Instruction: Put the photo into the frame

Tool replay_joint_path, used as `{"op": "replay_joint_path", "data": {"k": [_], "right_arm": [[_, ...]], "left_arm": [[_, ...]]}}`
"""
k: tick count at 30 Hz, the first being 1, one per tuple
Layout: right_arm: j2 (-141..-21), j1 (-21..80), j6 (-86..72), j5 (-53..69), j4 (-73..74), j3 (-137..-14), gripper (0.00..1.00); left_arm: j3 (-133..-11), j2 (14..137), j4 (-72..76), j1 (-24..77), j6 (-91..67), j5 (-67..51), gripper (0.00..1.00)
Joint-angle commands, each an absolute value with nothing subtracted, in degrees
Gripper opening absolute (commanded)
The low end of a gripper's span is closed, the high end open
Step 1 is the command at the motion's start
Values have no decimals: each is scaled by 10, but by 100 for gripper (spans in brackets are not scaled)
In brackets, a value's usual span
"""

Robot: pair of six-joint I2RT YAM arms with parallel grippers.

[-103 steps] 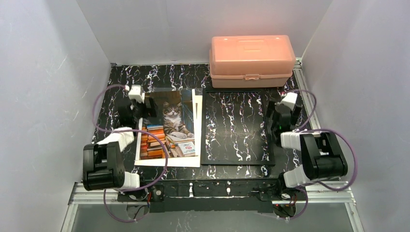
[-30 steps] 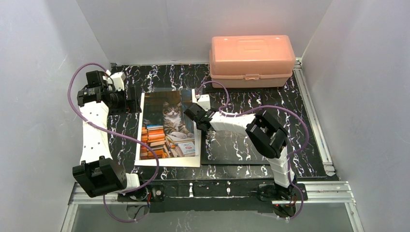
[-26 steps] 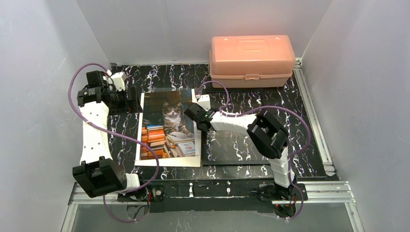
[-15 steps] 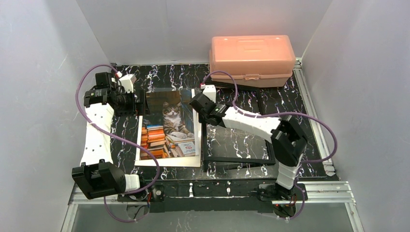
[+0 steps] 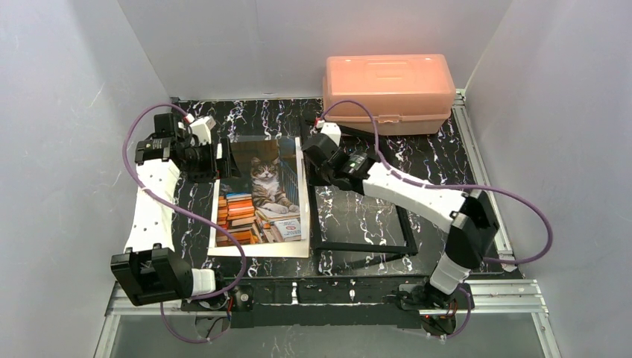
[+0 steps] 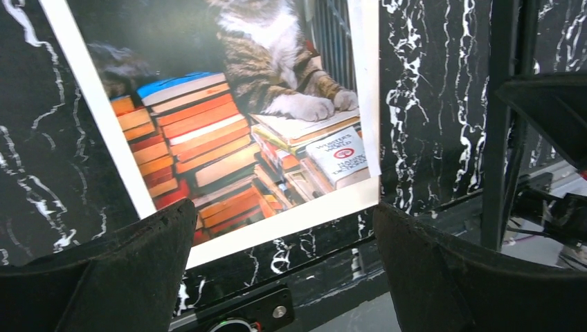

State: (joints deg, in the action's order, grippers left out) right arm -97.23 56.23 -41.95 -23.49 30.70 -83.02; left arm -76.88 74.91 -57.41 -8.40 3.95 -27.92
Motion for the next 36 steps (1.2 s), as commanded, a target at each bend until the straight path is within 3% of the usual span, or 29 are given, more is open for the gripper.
{"op": "replay_joint_path", "data": {"k": [1, 8, 16, 29, 31, 33, 34, 36], "right_arm": [[-894, 561, -443, -197, 286, -886, 1], [-849, 562, -483, -161, 251, -916, 1], [-823, 561, -533, -128, 180, -932, 1], [-729, 522, -596, -173, 157, -806, 2], [-739, 517, -582, -171, 196, -812, 19], [-754, 510, -566, -160, 236, -820, 56], [-762, 508, -553, -151, 250, -826, 70], [-788, 506, -516, -156, 310, -854, 83]], "left_arm": [[-753, 756, -560, -70, 4, -323, 98], [-720, 761, -491, -49, -78, -356, 98], [-670, 779, -416, 45, -148, -353, 98], [-706, 864, -345, 177, -158, -218, 98], [-694, 847, -304, 178, -173, -217, 98], [-674, 829, -262, 178, -188, -229, 98], [-669, 827, -250, 180, -196, -237, 98], [-670, 835, -244, 183, -206, -246, 98]]}}
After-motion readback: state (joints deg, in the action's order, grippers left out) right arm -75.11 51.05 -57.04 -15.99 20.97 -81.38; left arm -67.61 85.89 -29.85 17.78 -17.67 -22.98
